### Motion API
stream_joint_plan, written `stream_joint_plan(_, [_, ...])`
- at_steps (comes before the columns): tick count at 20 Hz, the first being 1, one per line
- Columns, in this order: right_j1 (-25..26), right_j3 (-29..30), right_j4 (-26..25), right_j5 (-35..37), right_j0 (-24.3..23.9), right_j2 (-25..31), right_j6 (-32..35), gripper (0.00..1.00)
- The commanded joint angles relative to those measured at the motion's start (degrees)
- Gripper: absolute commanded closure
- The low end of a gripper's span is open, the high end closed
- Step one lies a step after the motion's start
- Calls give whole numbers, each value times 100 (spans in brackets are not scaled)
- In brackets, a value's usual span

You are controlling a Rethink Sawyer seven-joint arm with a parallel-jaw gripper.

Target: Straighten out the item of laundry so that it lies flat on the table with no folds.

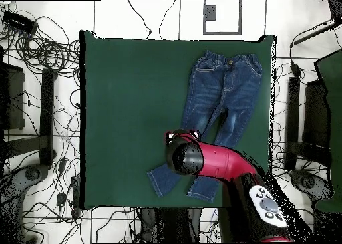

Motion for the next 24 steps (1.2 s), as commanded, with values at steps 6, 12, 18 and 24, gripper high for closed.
stream_joint_plan(6, [508,191,-220,-363,-15,723,657,0])
stream_joint_plan(12, [695,260,-373,-425,13,556,691,0])
stream_joint_plan(18, [952,351,-497,-566,-57,545,730,0])
stream_joint_plan(24, [1086,426,-535,-491,-101,546,776,0])
